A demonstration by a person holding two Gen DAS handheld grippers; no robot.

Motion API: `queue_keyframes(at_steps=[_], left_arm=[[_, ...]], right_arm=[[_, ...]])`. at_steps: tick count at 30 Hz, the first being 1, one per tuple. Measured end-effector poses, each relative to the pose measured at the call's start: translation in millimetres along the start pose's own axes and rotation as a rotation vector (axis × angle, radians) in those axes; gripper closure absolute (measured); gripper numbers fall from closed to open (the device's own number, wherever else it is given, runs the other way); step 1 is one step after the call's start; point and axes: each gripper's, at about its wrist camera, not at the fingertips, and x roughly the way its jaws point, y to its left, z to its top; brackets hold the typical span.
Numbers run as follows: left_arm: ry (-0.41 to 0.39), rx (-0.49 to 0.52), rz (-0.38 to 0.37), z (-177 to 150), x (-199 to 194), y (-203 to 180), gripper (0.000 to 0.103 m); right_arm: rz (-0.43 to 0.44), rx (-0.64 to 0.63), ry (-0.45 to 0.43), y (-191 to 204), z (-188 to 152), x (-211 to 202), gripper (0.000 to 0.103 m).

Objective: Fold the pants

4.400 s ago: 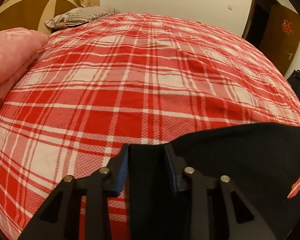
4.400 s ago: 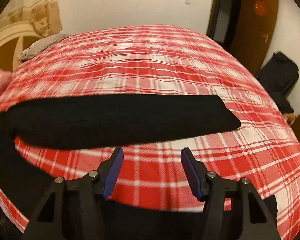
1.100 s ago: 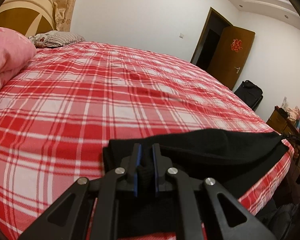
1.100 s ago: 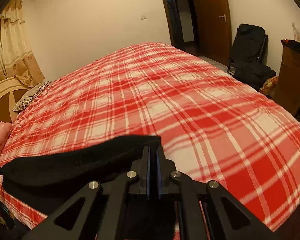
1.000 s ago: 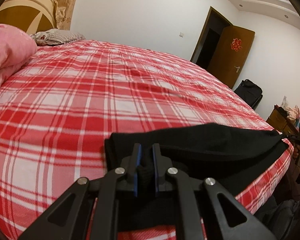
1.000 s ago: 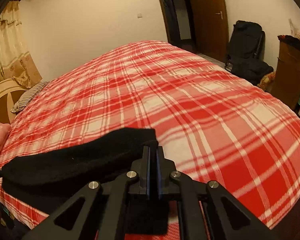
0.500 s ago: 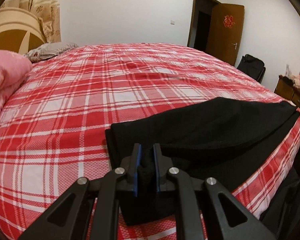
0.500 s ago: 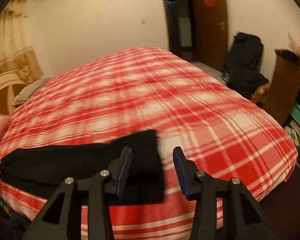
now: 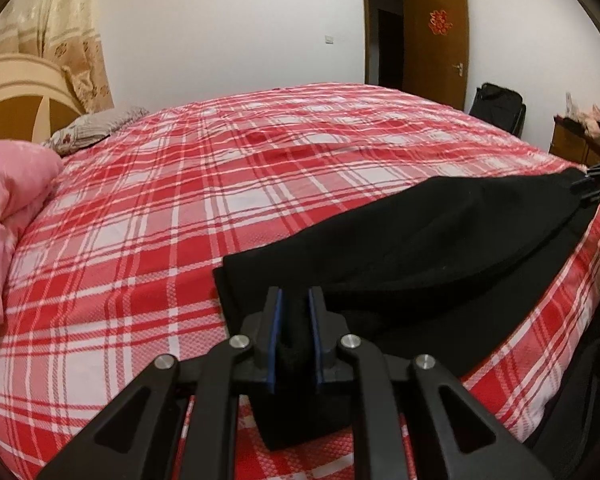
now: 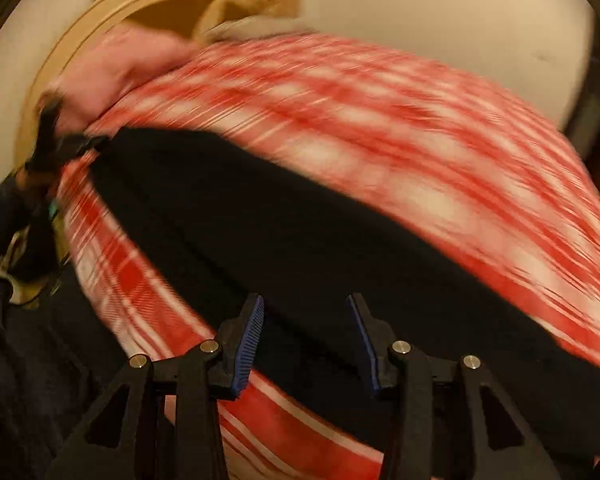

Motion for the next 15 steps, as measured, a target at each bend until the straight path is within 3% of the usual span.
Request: queue_keyframes(at_steps=[4,9,11,12,15], left_arm=[[0.002,0.046,-0.003,4.3,1.1,-0.6,0.087],[0.001,0.110,-0.003,9.3,1.3,-2.0,0.087],[-0.009,0.155,0.008,10.8,0.2,-4.8,0.088],[-0.015,0.173,0.016,11.5,-0.5,-6.1,0.088],[-0.042,0.226,0.015,14.1,-8.4,-10.6,0.089]], right_arm=[[0.017,-0.110,0.045,38.3,13.4,42.1,0.058],[-0.034,-0.143,0.059,44.7,24.2,62.6,0.060],[-0.046,-0.150,0.053,46.1,26.4,63.5,0.081],[-0.044,-0.152,0.052,48.4,28.3,61.0,0.097],[-0.038,-0.177,0.035,54.1,30.7,45.6,0.100]])
